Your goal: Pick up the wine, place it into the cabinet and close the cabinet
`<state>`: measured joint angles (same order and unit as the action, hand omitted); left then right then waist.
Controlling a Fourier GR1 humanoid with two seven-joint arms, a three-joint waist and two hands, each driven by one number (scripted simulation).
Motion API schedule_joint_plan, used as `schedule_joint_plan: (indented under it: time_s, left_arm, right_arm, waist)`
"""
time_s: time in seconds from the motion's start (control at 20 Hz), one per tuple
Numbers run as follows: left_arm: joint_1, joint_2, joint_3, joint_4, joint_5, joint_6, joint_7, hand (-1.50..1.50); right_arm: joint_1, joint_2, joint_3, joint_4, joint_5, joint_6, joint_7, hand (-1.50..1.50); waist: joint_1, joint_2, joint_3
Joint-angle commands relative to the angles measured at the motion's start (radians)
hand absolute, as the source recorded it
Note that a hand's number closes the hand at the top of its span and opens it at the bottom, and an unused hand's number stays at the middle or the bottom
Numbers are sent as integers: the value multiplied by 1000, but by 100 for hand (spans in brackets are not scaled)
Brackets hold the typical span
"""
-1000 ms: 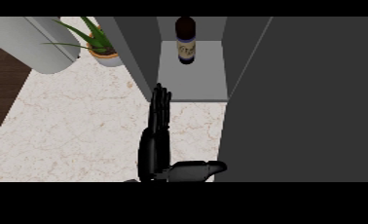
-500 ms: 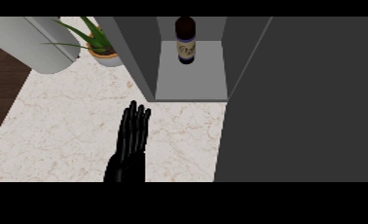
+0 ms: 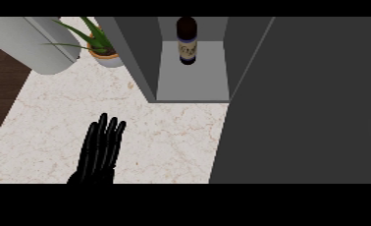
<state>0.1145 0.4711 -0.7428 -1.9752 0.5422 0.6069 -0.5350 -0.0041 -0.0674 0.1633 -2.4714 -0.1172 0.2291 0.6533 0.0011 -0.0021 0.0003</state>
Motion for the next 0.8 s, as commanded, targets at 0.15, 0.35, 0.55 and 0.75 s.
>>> schedule_joint_plan:
  time_s: [0.15, 0.35, 0.55, 0.75]
  left_arm:
    - [71, 93, 146, -62, 93, -97, -7, -150]
    - [125, 122, 201, -95, 103, -130, -33, -150]
    - [156, 179, 323, -60, 185, -241, -55, -150]
    - [267, 207, 398, -51, 232, -320, -105, -150]
  right_arm:
    - [123, 65, 165, -105, -130, -24, 106, 150]
    - [131, 67, 221, -170, -128, -59, 194, 150]
    - [144, 40, 323, -128, -123, 19, 129, 150]
    - [115, 67, 518, -125, 24, -25, 137, 150]
  waist:
    - [-1, -1, -1]
    - [1, -2, -1]
    - [1, -2, -1]
    - [6, -7, -2]
